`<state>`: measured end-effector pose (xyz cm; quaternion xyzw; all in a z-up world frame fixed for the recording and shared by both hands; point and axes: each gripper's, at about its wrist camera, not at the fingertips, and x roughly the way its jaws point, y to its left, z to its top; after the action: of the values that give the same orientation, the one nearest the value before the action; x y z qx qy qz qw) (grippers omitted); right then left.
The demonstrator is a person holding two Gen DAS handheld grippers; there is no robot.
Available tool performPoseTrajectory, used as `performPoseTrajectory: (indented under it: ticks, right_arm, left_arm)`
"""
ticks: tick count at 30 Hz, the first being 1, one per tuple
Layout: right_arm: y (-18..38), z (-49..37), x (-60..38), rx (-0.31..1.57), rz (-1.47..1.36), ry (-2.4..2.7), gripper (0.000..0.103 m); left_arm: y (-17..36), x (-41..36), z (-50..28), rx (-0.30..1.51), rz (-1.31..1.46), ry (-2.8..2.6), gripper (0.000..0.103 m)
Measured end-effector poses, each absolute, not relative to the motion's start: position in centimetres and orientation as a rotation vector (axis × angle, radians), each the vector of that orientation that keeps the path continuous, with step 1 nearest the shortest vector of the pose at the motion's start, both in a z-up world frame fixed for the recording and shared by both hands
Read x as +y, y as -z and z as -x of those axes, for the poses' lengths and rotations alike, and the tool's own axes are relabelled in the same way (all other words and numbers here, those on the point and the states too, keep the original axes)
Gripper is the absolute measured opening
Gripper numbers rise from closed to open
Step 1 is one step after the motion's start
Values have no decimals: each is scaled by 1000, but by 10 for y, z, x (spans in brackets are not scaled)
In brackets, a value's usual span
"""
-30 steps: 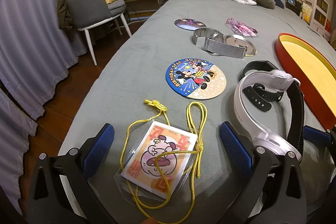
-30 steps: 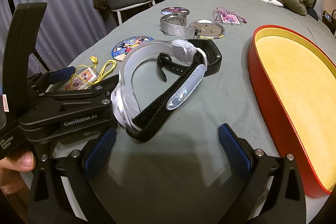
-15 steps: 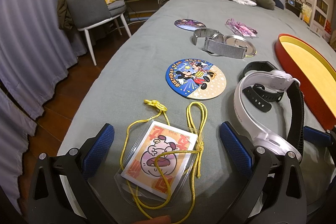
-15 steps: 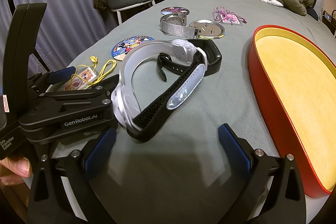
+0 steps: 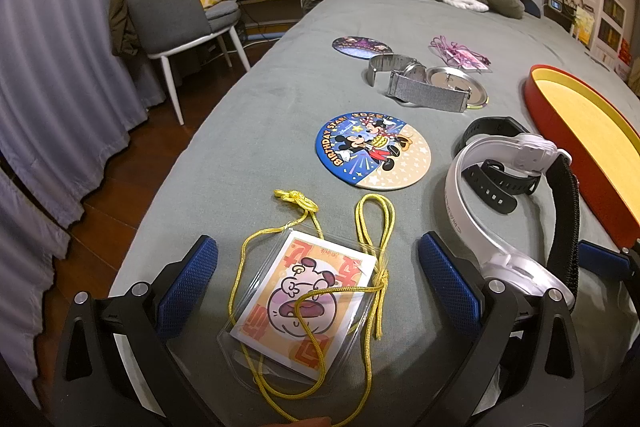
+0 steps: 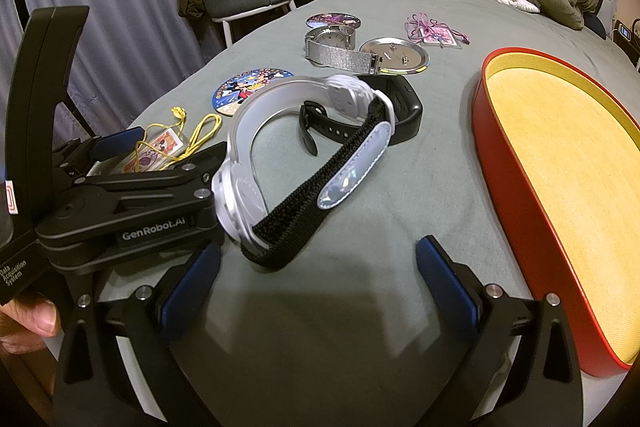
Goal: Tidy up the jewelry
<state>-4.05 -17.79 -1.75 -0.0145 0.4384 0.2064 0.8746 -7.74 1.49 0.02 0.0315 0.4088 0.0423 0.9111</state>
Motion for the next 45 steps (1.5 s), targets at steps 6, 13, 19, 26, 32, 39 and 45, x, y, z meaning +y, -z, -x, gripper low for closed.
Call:
performPoseTrajectory:
  ticks: [6,13,19,26,32,39,45]
  right_arm:
    - [18,40,-178,916,30,-431,94]
    - [17,40,-178,916,30,-431,94]
    - [17,40,-177,916,30,-431,94]
    - [18,40,-178,916,30,-431,94]
    - [17,40,-178,916,30,-431,94]
    - [17,40,-177,916,30,-431,94]
    - [18,41,-178,916,30,-431,94]
  left_arm:
    - [0,15,77,843,-65,-88,98]
    - [0,15,77,843,-65,-88,98]
    - [0,15,77,842,-65,-88,98]
    - [0,16,77,842,-64,-88,98]
    - [0,15,77,842,-65,-88,98]
    - [0,15,78,839,-65,-88,98]
    - [-1,16,76,841,-61,-87,98]
